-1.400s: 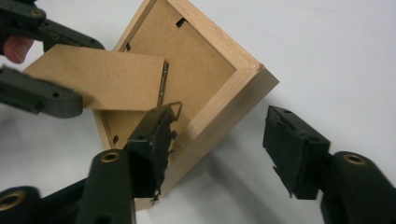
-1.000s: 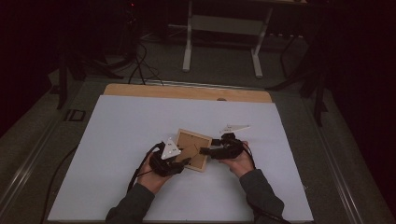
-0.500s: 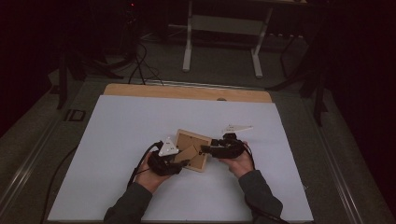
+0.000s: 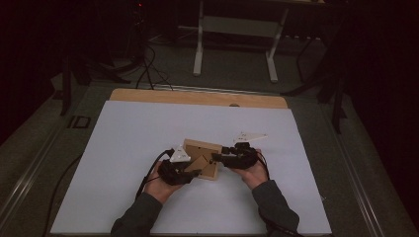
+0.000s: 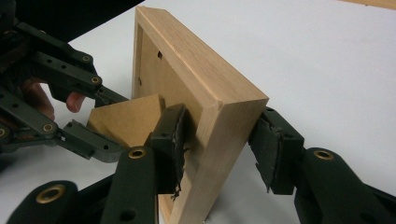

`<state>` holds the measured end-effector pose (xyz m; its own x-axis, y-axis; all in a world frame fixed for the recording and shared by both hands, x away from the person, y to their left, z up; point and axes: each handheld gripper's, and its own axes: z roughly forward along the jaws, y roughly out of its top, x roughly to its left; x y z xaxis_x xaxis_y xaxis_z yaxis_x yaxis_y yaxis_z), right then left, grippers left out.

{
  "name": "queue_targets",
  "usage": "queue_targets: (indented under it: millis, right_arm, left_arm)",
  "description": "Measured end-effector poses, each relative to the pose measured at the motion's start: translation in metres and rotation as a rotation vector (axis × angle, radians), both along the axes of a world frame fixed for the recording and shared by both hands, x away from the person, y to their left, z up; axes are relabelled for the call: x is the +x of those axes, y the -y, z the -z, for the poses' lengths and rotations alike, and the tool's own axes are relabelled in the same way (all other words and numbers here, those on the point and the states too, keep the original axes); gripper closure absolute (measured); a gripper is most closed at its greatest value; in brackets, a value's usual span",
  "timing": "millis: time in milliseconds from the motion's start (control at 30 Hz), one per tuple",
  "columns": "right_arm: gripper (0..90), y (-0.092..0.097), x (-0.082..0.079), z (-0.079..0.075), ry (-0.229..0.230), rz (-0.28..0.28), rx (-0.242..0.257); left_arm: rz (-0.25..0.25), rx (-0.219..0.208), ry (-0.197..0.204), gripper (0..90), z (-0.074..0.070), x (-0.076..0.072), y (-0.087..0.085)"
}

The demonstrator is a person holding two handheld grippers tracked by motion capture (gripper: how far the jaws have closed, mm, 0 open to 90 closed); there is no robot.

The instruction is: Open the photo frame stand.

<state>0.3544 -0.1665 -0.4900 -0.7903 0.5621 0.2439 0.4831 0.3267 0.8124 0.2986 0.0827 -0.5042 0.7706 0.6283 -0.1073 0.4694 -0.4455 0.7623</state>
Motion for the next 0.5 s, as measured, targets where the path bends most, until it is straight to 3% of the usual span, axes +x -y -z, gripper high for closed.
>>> queue_targets:
  millis: [233,500]
  right_arm:
    - [58.8,0.002,-0.004,-0.006,0.046,0.018,-0.008]
    - [59.1,0.004,-0.008,-0.009,0.092,0.042,-0.041]
  left_arm:
    - [-0.024,0.034,0.02,65.4,-0.002,0.004,0.006]
    - [-0.035,0.035,0.028,66.1,0.001,0.009,0.013]
